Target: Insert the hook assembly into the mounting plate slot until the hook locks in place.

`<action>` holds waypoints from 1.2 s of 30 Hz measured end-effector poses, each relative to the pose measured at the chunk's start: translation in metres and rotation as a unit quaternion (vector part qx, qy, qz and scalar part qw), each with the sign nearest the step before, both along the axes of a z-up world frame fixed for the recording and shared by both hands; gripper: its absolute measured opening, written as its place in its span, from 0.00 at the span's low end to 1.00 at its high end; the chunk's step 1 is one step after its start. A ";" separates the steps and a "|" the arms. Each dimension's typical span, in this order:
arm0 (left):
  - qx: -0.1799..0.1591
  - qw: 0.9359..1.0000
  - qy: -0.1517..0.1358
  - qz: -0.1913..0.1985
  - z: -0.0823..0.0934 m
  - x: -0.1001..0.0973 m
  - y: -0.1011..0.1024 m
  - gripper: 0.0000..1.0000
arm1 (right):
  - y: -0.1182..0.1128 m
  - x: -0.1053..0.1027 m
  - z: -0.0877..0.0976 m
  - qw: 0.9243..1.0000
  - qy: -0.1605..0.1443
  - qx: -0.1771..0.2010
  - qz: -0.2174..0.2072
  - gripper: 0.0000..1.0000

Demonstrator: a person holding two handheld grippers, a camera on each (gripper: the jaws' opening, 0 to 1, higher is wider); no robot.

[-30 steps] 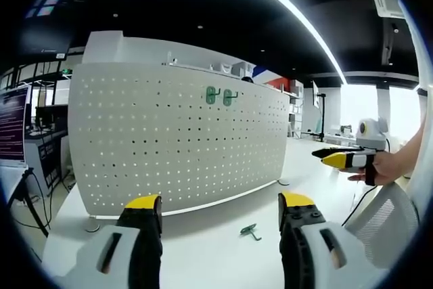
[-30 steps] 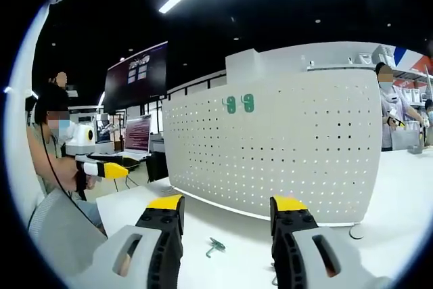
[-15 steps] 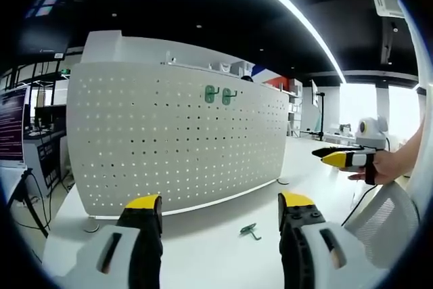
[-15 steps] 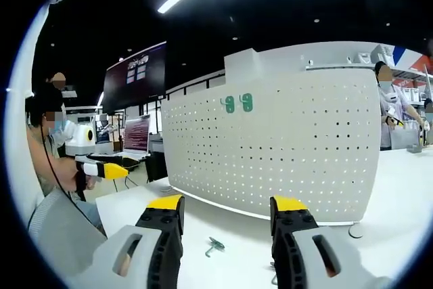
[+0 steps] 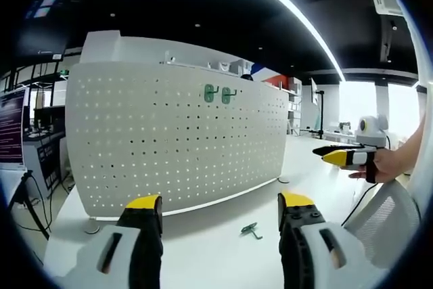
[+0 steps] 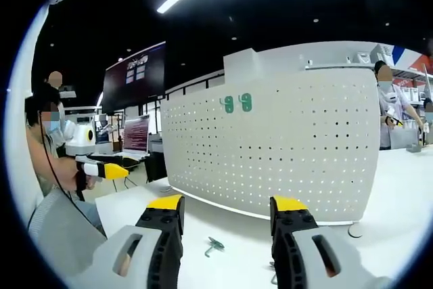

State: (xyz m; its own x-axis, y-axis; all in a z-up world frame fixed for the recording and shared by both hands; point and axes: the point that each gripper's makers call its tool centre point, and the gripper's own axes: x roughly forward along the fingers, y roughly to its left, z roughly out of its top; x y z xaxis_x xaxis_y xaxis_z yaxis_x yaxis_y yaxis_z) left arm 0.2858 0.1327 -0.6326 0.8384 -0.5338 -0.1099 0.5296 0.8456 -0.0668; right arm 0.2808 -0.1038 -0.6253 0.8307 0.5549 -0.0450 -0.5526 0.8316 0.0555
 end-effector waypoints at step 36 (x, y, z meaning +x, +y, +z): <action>0.005 1.000 -0.005 -0.002 0.006 0.002 -0.001 0.71 | -0.003 0.000 0.002 1.000 -0.001 0.001 -0.005 0.49</action>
State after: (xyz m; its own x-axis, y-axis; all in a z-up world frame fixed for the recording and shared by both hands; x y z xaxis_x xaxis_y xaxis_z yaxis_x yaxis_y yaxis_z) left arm 0.2882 0.1314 -0.6271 0.8369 -0.5367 -0.1077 0.5343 0.8437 -0.0527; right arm 0.2813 -0.1067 -0.6237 0.8360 0.5471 -0.0417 -0.5448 0.8367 0.0564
